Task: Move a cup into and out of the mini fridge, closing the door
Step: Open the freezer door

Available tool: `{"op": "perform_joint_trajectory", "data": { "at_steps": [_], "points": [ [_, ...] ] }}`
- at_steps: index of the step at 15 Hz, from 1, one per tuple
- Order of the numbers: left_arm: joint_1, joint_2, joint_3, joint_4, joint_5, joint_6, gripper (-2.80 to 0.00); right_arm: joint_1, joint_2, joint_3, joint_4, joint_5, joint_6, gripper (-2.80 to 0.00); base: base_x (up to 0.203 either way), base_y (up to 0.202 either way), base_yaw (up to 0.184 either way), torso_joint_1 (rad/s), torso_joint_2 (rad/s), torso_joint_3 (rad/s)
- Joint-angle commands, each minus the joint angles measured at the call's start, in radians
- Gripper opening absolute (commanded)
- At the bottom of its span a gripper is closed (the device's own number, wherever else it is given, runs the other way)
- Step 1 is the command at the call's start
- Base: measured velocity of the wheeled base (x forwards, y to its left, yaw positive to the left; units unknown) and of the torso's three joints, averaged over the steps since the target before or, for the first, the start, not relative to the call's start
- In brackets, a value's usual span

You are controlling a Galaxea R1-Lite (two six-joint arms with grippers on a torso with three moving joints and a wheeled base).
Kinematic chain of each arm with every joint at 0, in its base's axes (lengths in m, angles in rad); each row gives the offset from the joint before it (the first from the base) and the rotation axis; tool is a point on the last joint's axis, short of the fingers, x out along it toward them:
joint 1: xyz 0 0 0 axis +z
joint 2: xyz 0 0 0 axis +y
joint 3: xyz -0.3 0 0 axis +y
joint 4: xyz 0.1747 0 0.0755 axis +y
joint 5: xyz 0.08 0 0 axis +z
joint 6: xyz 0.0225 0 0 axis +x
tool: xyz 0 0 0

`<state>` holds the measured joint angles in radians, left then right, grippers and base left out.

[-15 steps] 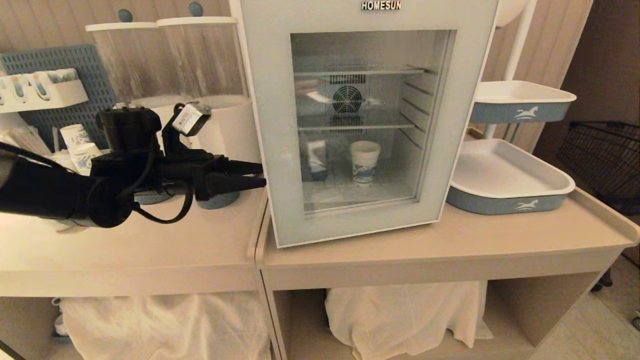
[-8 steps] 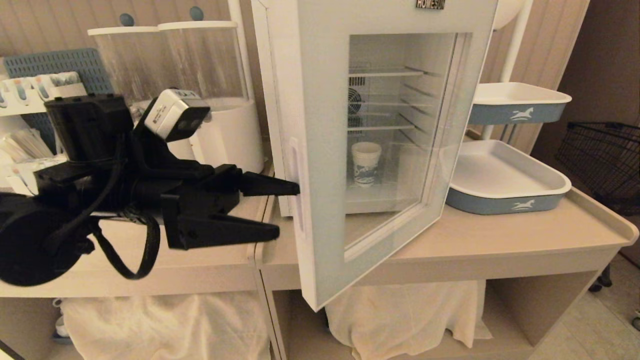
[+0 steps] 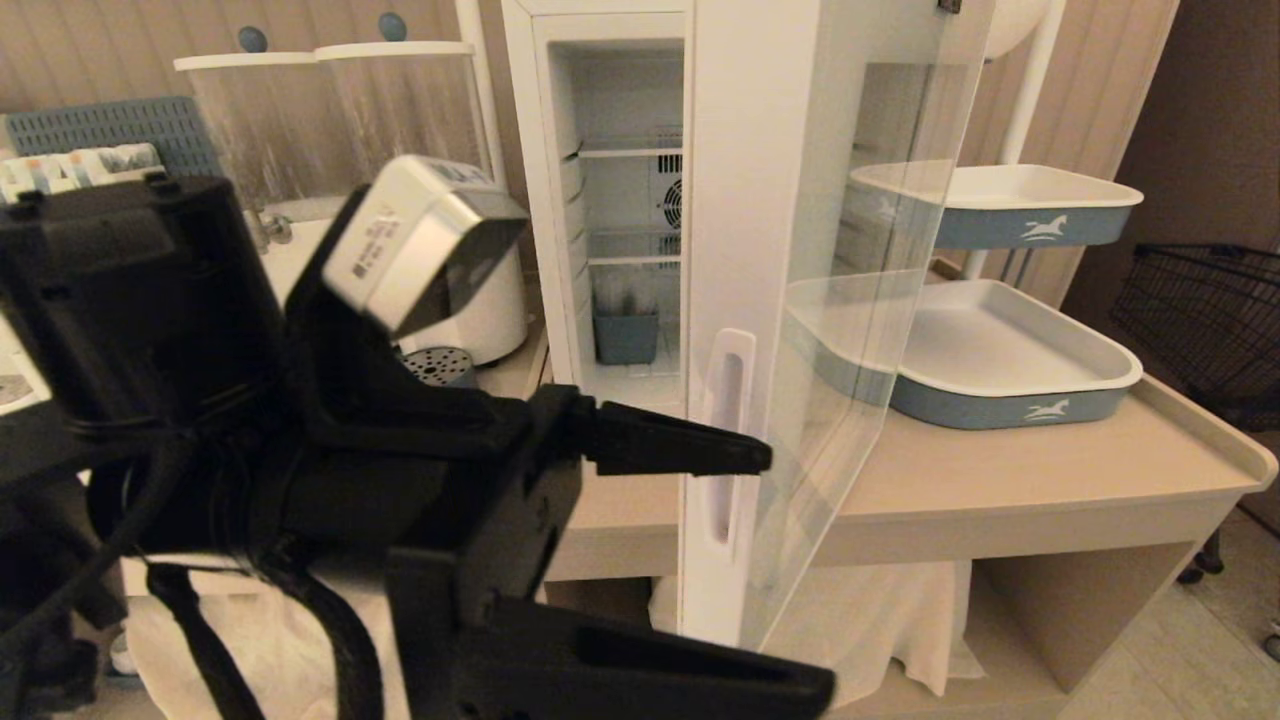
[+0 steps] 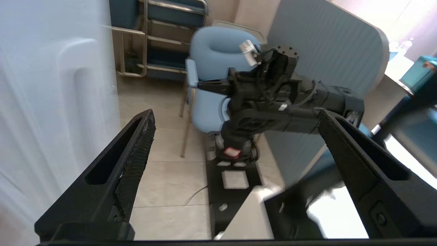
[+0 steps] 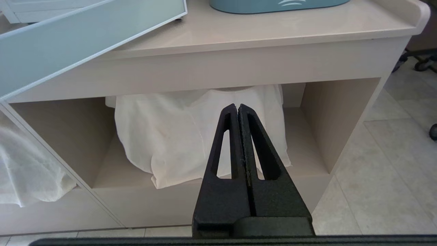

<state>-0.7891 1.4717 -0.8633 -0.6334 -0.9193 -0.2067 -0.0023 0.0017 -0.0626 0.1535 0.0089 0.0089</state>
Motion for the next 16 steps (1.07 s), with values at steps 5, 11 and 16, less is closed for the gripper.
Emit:
{"op": "perform_joint_trajectory", "data": {
  "at_steps": [5, 11, 16],
  "points": [
    [-0.094, 0.023, 0.069, -0.005, 0.123, 0.008, 0.00, 0.001, 0.001, 0.000, 0.003, 0.000, 0.000, -2.80, 0.000, 0.000, 0.000, 0.000, 0.00, 0.000],
    [0.115, -0.131, 0.161, -0.006, 0.118, 0.030, 0.00, 0.001, 0.001, 0.000, 0.003, 0.000, -0.001, -2.80, 0.000, 0.000, 0.000, 0.000, 0.00, 0.000],
    [0.217, -0.047, 0.139, -0.028, 0.127, 0.028, 0.00, 0.001, 0.001, 0.000, 0.003, 0.000, -0.001, -2.80, 0.000, 0.000, 0.000, 0.000, 0.00, 0.000]
  ]
}}
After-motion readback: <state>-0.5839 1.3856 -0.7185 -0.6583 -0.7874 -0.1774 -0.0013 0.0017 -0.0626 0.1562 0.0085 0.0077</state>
